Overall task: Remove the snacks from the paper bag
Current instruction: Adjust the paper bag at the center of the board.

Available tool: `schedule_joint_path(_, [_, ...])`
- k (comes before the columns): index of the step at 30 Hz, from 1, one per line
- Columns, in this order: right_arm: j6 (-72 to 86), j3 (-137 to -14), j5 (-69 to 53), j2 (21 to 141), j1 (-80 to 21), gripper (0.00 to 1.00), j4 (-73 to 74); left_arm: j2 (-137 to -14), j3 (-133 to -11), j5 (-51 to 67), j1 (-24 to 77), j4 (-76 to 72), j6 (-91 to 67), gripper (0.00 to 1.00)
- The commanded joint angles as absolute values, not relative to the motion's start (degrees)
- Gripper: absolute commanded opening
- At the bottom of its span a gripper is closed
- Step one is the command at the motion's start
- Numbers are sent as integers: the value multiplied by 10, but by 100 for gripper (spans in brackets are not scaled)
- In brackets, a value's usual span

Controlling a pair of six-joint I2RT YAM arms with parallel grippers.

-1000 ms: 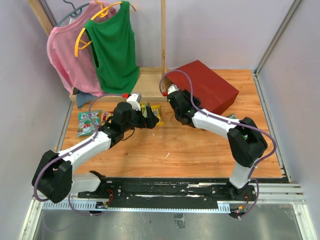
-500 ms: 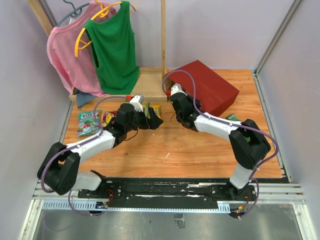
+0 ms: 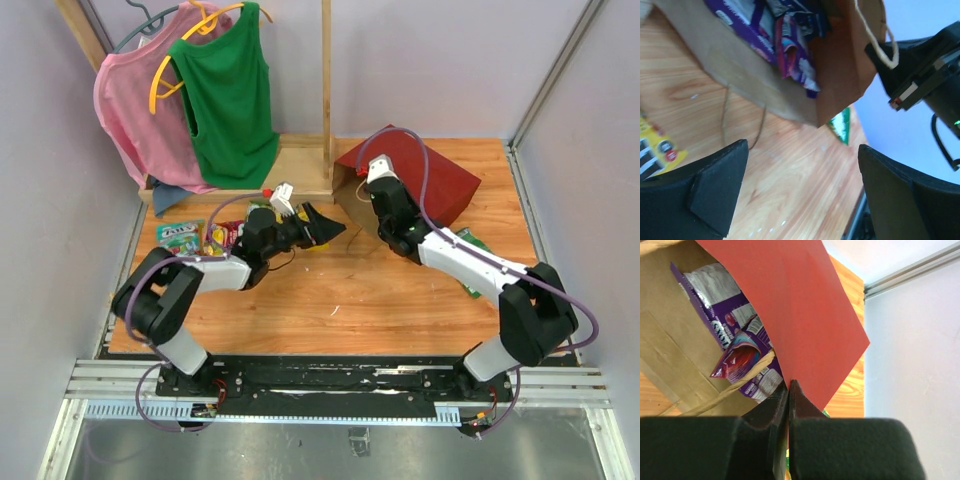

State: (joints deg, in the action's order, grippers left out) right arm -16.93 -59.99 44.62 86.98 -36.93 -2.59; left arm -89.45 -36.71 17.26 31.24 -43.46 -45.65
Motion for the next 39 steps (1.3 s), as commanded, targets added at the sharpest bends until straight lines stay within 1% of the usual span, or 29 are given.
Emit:
schedule_joint_path(1, [-117, -601, 392, 861, -358, 1, 24, -1004, -388, 223, 324, -676, -613, 94])
schedule_joint_path(4, [-97, -606, 360, 859, -349, 1, 46, -1096, -414, 233, 336, -809, -696, 89])
schedule_joint_path(6, [-85, -606, 341, 854, -343, 1, 55, -1144, -440, 227, 348, -856, -721, 87])
schedule_joint_path(8, [-76, -604, 323, 847, -338, 1, 63, -1169, -466, 213, 361, -852, -717, 86])
schedule_joint_path(13, [-56, -599, 281, 828, -322, 1, 75, -1161, -511, 153, 398, -723, -641, 86])
schedule_joint_path(14, [-55, -598, 277, 824, -320, 3, 75, -1158, -513, 143, 401, -709, -634, 86])
schedule_joint_path(15, [-55, -597, 274, 823, -320, 8, 75, -1157, -512, 137, 403, -704, -631, 86])
schedule_joint_path(16, [-57, -597, 270, 821, -319, 19, 75, -1158, -509, 134, 403, -706, -632, 86])
schedule_joint_path(19, [-61, -592, 231, 814, -320, 65, 68, -1163, -492, 128, 403, -714, -636, 85])
schedule_joint_path(20, [-62, -588, 219, 809, -321, 74, 61, -1165, -488, 127, 403, -716, -638, 85])
schedule_joint_path(21, [-64, -583, 208, 805, -321, 79, 53, -1167, -484, 128, 403, -719, -639, 85])
schedule_joint_path(22, [-68, -577, 202, 800, -323, 82, 44, -1167, -478, 129, 402, -722, -641, 85])
schedule_joint_path(27, [-103, -566, 217, 788, -342, 87, 26, -1126, -416, 115, 400, -734, -631, 85])
schedule_joint_path(33, [-165, -550, 233, 799, -377, 87, -16, -1025, -331, 84, 398, -687, -573, 85])
schedule_joint_path(37, [-227, -549, 251, 829, -404, 87, -45, -994, -291, 82, 399, -680, -567, 85])
schedule_joint_path(39, [-259, -549, 285, 847, -422, 87, -62, -987, -279, 79, 399, -678, -566, 85])
